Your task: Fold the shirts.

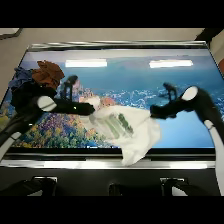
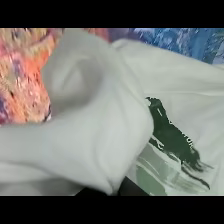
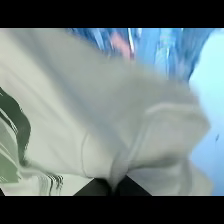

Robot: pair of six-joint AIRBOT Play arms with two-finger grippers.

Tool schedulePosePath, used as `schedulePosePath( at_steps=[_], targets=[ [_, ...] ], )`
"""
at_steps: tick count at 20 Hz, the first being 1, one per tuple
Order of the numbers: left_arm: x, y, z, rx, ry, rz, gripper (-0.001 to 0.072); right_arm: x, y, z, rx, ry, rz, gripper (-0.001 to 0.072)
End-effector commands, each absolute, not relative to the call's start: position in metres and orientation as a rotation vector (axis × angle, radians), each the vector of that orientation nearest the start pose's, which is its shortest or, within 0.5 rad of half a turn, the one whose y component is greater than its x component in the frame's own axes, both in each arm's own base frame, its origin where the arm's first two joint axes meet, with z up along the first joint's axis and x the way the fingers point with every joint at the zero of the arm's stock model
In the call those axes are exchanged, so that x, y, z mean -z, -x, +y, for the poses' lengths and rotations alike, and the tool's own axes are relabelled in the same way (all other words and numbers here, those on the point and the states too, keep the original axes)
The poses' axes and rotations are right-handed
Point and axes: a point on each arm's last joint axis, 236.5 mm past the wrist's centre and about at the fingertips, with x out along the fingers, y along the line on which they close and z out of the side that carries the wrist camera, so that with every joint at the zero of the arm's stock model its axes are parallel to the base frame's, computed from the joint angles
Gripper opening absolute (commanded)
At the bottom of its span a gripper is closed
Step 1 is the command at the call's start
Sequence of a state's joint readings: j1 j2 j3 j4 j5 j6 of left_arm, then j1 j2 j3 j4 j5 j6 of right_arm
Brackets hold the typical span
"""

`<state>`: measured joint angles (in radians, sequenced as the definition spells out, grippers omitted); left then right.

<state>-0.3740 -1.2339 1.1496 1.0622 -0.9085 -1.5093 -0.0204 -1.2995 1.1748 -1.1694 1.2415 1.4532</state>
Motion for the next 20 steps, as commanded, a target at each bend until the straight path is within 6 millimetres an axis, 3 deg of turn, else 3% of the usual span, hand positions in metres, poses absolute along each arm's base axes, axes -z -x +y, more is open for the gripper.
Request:
schedulePosePath(
  at_steps=[1,2,3,4,5,7,9,11,13,15,16,17,20],
  targets=[
    [-0.204,-0.373,-0.214,0.601,0.138,0.794,0.0031,-0.222,-0.414,0.052,-0.229,-0.078,0.722,0.0051],
    [-0.260,-0.362,-0.209,0.621,0.105,0.677,0.0031,-0.292,-0.403,0.050,-0.222,-0.060,0.534,0.0051],
    [-0.315,-0.345,-0.200,0.626,0.073,0.554,0.0031,-0.356,-0.379,0.049,-0.217,-0.048,0.359,0.0052],
    [-0.362,-0.325,-0.190,0.624,0.063,0.445,0.0031,-0.401,-0.352,0.049,-0.212,-0.049,0.236,0.0052],
    [-0.403,-0.302,-0.182,0.631,0.068,0.339,0.0031,-0.432,-0.321,0.049,-0.209,-0.070,0.143,0.0052],
    [-0.462,-0.253,-0.165,0.640,0.097,0.179,0.0030,-0.461,-0.272,0.050,-0.214,-0.119,0.059,0.0052],
    [-0.484,-0.220,-0.156,0.653,0.132,0.113,0.0030,-0.475,-0.242,0.051,-0.218,-0.167,0.008,0.0051],
    [-0.490,-0.207,-0.150,0.649,0.138,0.090,0.0030,-0.480,-0.229,0.051,-0.221,-0.190,-0.009,0.0051],
    [-0.477,-0.215,-0.145,0.609,0.130,0.140,0.0030,-0.470,-0.231,0.052,-0.221,-0.198,0.035,0.0051],
    [-0.434,-0.242,-0.136,0.531,0.070,0.281,0.0031,-0.433,-0.248,0.053,-0.212,-0.187,0.189,0.0052],
    [-0.403,-0.258,-0.131,0.483,0.034,0.375,0.0031,-0.402,-0.260,0.050,-0.194,-0.173,0.319,0.0052],
    [-0.366,-0.276,-0.126,0.435,-0.002,0.480,0.0031,-0.358,-0.272,0.047,-0.171,-0.157,0.502,0.0052],
    [-0.236,-0.325,-0.130,0.371,-0.067,0.773,0.0031,-0.210,-0.300,0.041,-0.148,-0.137,1.057,0.0052]
  ],
)
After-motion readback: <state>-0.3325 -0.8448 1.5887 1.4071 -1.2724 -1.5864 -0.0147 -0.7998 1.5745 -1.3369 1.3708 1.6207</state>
